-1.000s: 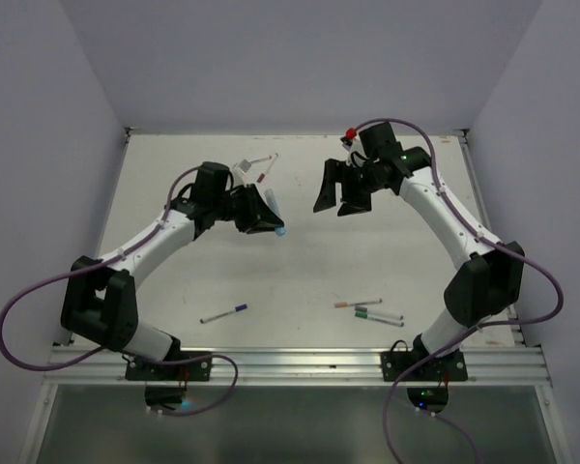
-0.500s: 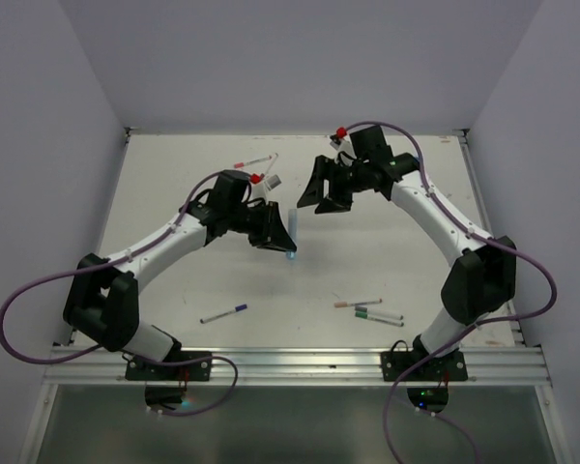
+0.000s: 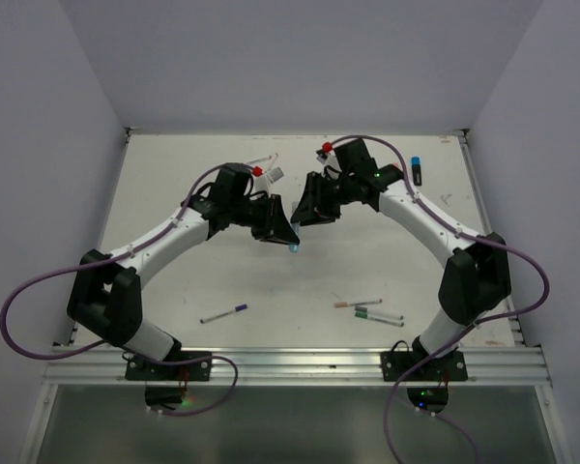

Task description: Open the pen caps

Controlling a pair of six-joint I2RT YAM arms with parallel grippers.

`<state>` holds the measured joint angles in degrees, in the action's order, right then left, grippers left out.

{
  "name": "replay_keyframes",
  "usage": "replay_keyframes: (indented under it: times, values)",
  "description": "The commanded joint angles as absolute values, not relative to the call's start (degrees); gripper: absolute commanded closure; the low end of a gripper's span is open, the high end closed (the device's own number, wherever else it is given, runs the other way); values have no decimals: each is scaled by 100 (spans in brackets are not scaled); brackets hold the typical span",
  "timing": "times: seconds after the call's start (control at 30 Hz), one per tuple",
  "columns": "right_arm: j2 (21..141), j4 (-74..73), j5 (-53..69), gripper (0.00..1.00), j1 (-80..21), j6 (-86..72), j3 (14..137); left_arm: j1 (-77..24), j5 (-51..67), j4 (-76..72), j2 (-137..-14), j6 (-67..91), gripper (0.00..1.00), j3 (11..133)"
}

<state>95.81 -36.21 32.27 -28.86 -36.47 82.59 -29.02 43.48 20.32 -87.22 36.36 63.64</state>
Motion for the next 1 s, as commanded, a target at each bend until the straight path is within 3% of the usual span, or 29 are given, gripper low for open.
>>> replay_keyframes:
  times: [0.0,0.2,0.3,0.37,0.4,0.57,0.7,0.87,0.97]
  values:
    - [9756,-3357,3146,61,-2962,-3727,8393,-2909,4614,1872,-8684,3586,100,6557]
    - [9844,-3331,3103,60,-3128,-3709,8411,-2918,4667,1863,-8710,3560,100,6548]
    - [9800,-3410,2971,100,-3155,-3639,8403,-2909,4650,1942,-8736,3525,100,6592]
    - [9747,-3463,2962,100,-3164,-3612,8385,-2918,4658,2091,-8745,3411,98,6653]
    - [9695,-3472,2979,100,-3155,-3612,8359,-2918,4702,2083,-8745,3332,82,6653]
    - [9379,-2911,3575,100,-2928,-3858,7938,-2751,5632,1084,-8385,3462,72,6198]
    - [9062,-1540,4691,100,-2804,-4341,7261,-2610,6547,-972,-8218,4523,74,5373]
    - [8834,-335,5168,100,-2804,-4930,6909,-2619,7065,-4024,-8068,6158,72,4782]
    - [8781,-35,5291,100,-2804,-5150,6751,-2602,7146,-4921,-8077,6968,72,4667]
